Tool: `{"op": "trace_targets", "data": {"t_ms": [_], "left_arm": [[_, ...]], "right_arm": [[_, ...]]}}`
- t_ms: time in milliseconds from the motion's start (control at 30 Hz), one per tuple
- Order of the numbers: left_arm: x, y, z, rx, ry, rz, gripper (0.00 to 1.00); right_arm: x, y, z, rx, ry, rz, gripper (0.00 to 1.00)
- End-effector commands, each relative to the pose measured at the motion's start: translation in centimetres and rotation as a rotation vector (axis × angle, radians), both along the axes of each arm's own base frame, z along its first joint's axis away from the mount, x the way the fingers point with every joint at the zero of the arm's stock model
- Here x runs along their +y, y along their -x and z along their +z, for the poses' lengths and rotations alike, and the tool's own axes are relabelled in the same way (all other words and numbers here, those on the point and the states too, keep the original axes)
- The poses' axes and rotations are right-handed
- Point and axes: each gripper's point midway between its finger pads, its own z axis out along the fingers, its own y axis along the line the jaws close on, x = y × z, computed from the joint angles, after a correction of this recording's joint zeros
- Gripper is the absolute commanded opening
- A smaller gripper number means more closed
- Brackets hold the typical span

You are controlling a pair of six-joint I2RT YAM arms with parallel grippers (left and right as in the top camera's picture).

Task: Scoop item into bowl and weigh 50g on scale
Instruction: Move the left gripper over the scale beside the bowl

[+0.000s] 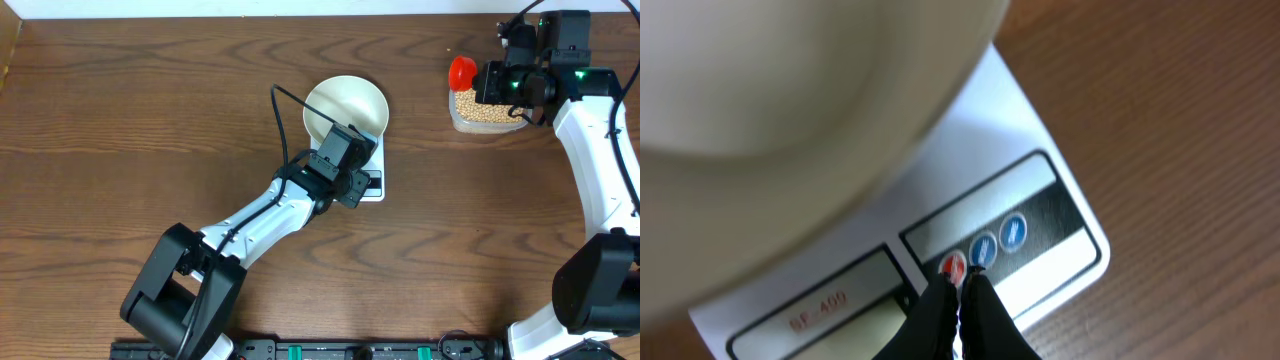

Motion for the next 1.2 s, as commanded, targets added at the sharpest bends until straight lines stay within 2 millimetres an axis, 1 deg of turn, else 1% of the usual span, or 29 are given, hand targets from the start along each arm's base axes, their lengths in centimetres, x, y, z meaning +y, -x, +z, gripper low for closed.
{"op": "trace_targets", "data": {"t_ms": [0,233,567,900,1167], "left_arm": [[-0.1,-0.4,-0.7,-0.016,-0.016,-0.008,0.07],[-0.2,-0.5,-2.5,0.008,-0.033,-0.008,0.07],[-0.3,-0.2,-3.0,0.02,-0.042,-0.015,0.07],[0.0,0.3,-5.6,0.067,-0.076,-0.016,0.07],[0.1,0.2,-5.7,0.068,-0.081,-0.014,0.07]], "right_arm": [[-0.1,-0.2,0.8,-0.025,0.01,0.007,0.01],[-0.3,-0.2,0.7,-0.024,0.019,0.0,0.01],[-0.5,-0.2,0.7,-0.023,0.027,-0.006,0.01],[-0.5,-0.2,0.7,-0.023,0.027,-0.005,0.01],[-0.5,-0.2,0.7,-0.023,0.027,-0.005,0.01]]}}
